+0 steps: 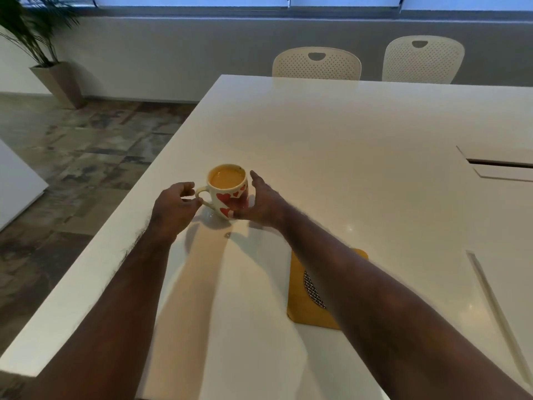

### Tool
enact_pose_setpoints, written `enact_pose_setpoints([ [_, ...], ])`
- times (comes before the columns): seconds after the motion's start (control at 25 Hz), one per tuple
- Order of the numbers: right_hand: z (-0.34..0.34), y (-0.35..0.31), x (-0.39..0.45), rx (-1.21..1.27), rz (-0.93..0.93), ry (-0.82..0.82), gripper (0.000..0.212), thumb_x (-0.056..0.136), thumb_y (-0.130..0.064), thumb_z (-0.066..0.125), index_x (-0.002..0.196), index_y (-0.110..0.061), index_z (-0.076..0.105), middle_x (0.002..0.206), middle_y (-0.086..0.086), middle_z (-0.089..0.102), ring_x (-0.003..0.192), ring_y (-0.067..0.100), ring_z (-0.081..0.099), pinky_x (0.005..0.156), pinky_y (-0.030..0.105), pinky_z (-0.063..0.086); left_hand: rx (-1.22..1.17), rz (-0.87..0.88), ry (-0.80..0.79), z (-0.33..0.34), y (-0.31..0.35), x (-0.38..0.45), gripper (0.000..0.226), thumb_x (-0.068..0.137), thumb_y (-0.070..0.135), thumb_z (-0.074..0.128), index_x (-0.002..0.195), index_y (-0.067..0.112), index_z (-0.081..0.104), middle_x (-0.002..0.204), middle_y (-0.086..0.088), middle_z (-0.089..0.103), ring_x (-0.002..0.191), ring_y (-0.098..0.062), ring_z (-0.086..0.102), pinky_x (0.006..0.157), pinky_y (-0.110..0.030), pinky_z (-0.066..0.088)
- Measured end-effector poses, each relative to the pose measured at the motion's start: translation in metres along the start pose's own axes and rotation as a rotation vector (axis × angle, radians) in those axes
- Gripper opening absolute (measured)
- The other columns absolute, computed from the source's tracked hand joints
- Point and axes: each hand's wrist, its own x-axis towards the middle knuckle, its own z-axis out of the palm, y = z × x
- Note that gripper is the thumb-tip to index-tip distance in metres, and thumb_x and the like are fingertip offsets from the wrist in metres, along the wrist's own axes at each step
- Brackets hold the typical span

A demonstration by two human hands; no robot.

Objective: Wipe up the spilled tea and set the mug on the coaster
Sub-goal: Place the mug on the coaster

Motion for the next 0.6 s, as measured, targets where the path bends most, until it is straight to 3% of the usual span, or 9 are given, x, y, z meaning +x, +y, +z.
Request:
enact_pose_setpoints([
  [0.08, 0.004, 0.002, 0.011, 0.119, 0.012, -0.006, 0.114, 0.064, -0.039, 0.089, 0.153, -0.019, 0.02, 0.149, 0.006, 0.043, 0.134, 0.031, 0.045, 0.105, 0.051, 0.044, -0.069, 0.005, -0.024, -0.001, -0.007, 0.004, 0.036, 0.088, 0.02, 0.069, 0.123, 0.016, 0.065, 0.116, -0.004, 0.07, 0.105, -0.022, 0.065, 0.086, -0.039, 0.055],
  [0.24, 0.009, 0.004, 0.019, 0.254, -0.089, 0.057, 0.092, 0.066, -0.021, 0.088, 0.143, -0.02, 0.038, 0.128, -0.002, 0.055, 0.119, 0.023, 0.055, 0.086, 0.032, 0.052, -0.166, 0.047, -0.065, 0.001, -0.011, 0.009, 0.019, 0.089, 0.016, 0.068, 0.107, 0.017, 0.072, 0.097, -0.002, 0.072, 0.094, -0.024, 0.068, 0.088, -0.046, 0.056],
  [0.6, 0.008, 0.003, 0.017, 0.177, -0.174, 0.135, 0.083, 0.068, -0.032, 0.087, 0.139, -0.019, 0.045, 0.131, 0.002, 0.059, 0.108, 0.015, 0.056, 0.077, 0.025, 0.048, -0.198, 0.075, -0.06, 0.001, -0.007, 0.009, 0.012, 0.09, 0.016, 0.068, 0.099, 0.012, 0.074, 0.091, -0.008, 0.073, 0.09, -0.029, 0.069, 0.087, -0.047, 0.057],
])
